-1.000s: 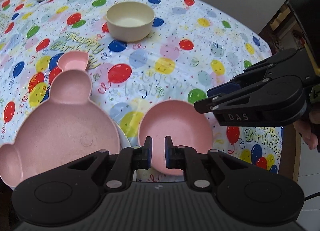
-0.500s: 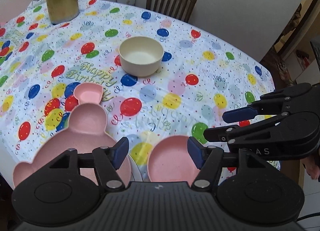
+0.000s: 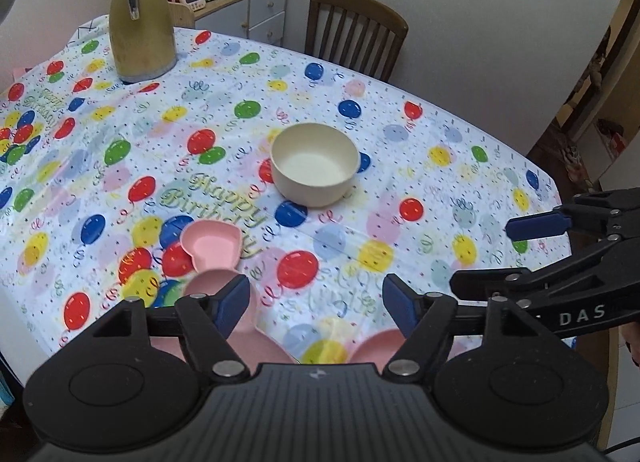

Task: Organize plates and bowls
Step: 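Open both grippers and move them to the cream bowl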

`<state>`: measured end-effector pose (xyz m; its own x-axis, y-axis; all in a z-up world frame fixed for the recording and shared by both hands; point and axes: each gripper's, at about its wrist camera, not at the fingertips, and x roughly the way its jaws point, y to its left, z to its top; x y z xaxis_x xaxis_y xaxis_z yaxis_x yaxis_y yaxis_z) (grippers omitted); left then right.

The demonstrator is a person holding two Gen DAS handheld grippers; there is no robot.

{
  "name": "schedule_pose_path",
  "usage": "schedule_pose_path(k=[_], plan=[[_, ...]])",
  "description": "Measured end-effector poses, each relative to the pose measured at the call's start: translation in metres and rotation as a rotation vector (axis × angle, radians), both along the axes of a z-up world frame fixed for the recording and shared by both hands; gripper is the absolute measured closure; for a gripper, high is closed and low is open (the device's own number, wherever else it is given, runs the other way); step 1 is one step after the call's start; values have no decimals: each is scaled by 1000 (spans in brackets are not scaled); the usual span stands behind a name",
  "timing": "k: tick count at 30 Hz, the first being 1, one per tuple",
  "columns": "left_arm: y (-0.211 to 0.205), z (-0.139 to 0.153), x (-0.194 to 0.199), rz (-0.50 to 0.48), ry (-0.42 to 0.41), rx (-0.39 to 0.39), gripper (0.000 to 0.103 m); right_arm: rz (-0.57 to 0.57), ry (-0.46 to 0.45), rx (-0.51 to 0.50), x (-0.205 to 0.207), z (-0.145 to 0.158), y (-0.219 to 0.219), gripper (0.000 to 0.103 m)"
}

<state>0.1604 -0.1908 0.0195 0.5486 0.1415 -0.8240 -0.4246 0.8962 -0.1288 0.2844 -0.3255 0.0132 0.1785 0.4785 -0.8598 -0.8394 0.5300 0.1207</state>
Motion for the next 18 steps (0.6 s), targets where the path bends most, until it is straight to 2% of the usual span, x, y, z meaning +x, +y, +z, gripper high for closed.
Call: schedule_pose_path(k=[3, 11, 18], plan=[[21, -5, 7, 19, 1, 5, 27, -7, -21, -1, 8, 1, 15, 11], [76, -31, 34, 114, 28, -29, 27, -48, -23, -31, 47, -8, 71, 11], [113, -42, 71, 150, 26, -40, 27, -75, -38, -67, 80, -20, 118, 13]])
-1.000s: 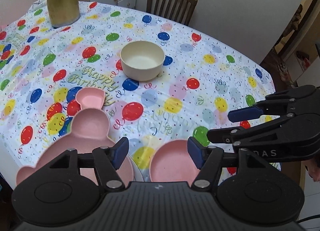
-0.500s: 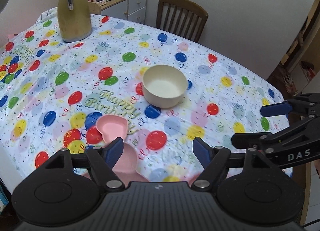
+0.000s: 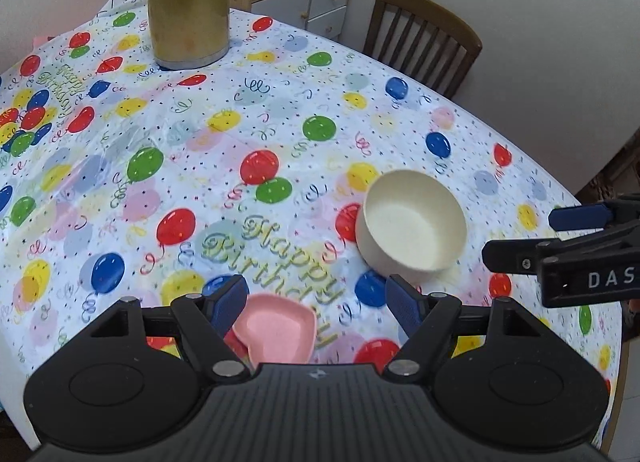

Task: Organize plates and bowls
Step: 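Open both grippers and move them to the cream bowl, then grasp the cream bowl rim with both grippers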

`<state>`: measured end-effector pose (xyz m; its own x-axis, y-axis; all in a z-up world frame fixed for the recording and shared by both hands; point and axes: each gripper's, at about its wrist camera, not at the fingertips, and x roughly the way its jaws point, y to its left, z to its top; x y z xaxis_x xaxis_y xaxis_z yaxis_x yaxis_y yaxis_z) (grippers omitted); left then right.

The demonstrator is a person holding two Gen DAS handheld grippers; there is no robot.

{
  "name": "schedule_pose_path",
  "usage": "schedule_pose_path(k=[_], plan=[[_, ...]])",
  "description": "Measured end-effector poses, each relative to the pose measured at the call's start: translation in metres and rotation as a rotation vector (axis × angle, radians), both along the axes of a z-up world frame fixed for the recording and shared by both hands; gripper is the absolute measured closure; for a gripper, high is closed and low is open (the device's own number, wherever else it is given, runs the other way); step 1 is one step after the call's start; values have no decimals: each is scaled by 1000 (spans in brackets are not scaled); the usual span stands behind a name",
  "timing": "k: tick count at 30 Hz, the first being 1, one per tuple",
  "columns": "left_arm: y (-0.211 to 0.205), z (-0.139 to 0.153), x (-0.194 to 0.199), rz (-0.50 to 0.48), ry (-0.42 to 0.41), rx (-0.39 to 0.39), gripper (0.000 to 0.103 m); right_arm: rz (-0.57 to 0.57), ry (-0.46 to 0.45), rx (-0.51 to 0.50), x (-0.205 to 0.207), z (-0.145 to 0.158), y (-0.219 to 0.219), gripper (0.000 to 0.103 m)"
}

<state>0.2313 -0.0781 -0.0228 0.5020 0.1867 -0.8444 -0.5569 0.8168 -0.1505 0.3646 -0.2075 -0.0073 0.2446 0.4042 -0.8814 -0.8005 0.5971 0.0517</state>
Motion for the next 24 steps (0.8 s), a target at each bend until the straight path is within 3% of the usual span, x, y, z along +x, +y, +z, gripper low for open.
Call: schedule_pose_path(k=[15, 24], plan=[[30, -44, 60, -16, 32, -19, 27, -65, 25, -107, 55, -48, 38, 24], [29, -62, 78, -45, 46, -23, 28, -92, 37, -135, 71, -71, 41, 38]])
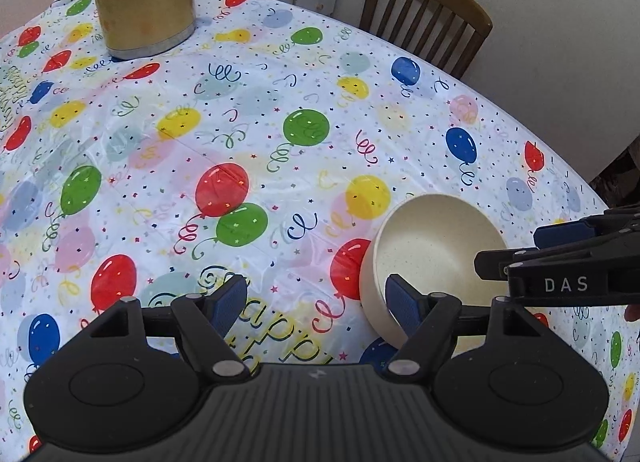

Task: Organize plates and bowls
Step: 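Grasp the cream bowl rim with both grippers, then carry the cream bowl with both grippers onto the stack and lower it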

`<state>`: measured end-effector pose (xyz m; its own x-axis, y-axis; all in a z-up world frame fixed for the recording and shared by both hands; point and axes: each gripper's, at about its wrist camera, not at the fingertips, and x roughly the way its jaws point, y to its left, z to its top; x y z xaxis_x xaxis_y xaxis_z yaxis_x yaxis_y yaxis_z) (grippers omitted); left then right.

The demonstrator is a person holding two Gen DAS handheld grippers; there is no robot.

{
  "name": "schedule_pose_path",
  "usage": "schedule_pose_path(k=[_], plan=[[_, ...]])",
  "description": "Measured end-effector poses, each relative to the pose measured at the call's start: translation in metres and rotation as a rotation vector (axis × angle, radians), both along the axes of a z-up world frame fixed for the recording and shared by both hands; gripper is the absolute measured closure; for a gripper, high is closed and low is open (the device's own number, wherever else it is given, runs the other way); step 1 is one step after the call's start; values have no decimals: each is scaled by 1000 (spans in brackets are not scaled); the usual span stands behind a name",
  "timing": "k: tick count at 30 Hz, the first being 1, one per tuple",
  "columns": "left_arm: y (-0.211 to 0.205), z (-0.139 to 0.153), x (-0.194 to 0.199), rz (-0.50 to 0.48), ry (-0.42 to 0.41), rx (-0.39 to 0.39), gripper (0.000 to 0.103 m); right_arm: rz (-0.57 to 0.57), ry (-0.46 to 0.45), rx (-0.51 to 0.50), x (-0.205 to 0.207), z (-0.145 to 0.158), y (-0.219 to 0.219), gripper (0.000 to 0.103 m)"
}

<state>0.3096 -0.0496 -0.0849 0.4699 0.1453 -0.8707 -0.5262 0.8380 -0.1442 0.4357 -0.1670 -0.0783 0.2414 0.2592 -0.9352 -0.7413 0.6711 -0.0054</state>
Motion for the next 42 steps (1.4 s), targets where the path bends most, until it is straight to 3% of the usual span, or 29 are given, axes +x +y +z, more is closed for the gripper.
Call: schedule_pose_path(k=[3, 6, 8, 12, 20, 42], plan=[[-2, -4, 3, -13, -1, -5, 31, -6, 21, 0, 4, -5, 1, 50], [-5, -6, 7, -28, -6, -16, 44, 0, 33, 7, 4, -8, 3, 58], [-6, -7, 9, -33, -8, -23, 55, 9, 45, 9, 4, -9, 5, 70], [-9, -9, 13, -48, -16, -42, 71, 23, 56, 12, 2, -9, 7, 79], [-17, -11, 17, -83, -12, -39, 92, 36, 60, 1, 0, -8, 7, 97], [-28, 10, -24, -55, 62, -69, 94, 198, 45, -61, -38, 15, 14, 100]])
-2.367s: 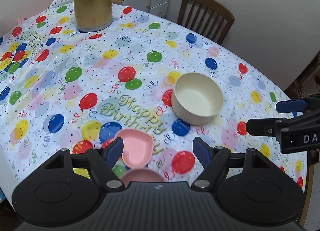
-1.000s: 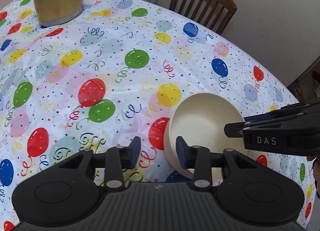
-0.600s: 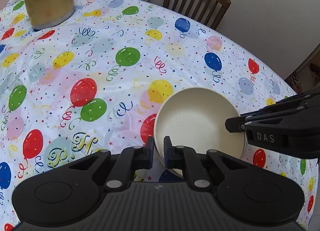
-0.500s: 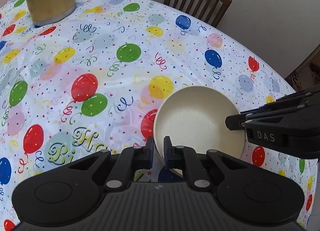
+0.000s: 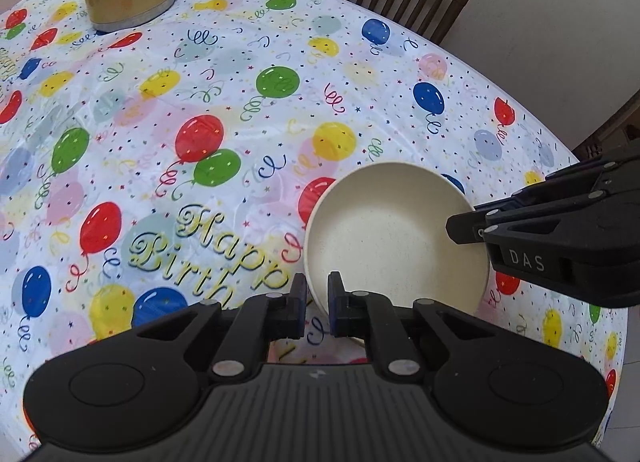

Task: Organize plates and bowls
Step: 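Carry the cream bowl with both grippers onto the stack and lower it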

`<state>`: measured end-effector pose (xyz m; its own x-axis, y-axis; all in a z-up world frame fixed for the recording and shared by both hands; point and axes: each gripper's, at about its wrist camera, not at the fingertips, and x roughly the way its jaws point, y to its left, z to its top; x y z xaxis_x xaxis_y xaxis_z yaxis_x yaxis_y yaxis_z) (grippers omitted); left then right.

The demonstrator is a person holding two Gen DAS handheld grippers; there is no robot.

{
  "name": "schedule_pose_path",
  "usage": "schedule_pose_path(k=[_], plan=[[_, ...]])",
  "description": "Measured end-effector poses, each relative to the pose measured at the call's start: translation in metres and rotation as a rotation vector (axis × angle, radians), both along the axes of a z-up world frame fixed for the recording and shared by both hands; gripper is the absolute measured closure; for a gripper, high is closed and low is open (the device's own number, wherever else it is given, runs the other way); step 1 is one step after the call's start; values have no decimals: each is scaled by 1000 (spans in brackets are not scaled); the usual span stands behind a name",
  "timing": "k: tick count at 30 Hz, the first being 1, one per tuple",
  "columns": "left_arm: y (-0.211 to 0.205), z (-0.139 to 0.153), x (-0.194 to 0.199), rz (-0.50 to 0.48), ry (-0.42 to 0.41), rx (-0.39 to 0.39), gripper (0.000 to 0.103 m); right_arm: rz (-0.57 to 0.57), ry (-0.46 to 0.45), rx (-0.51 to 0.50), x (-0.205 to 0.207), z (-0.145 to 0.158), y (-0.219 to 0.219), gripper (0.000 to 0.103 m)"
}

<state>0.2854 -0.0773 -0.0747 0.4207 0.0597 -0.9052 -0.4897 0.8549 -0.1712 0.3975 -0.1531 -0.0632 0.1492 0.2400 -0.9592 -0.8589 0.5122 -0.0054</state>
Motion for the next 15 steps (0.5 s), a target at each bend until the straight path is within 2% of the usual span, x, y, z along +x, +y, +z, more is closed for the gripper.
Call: schedule_pose_path(k=[15], plan=[[-24, 27, -44, 19, 10, -10, 93, 98, -9, -16, -42, 25, -18, 99]])
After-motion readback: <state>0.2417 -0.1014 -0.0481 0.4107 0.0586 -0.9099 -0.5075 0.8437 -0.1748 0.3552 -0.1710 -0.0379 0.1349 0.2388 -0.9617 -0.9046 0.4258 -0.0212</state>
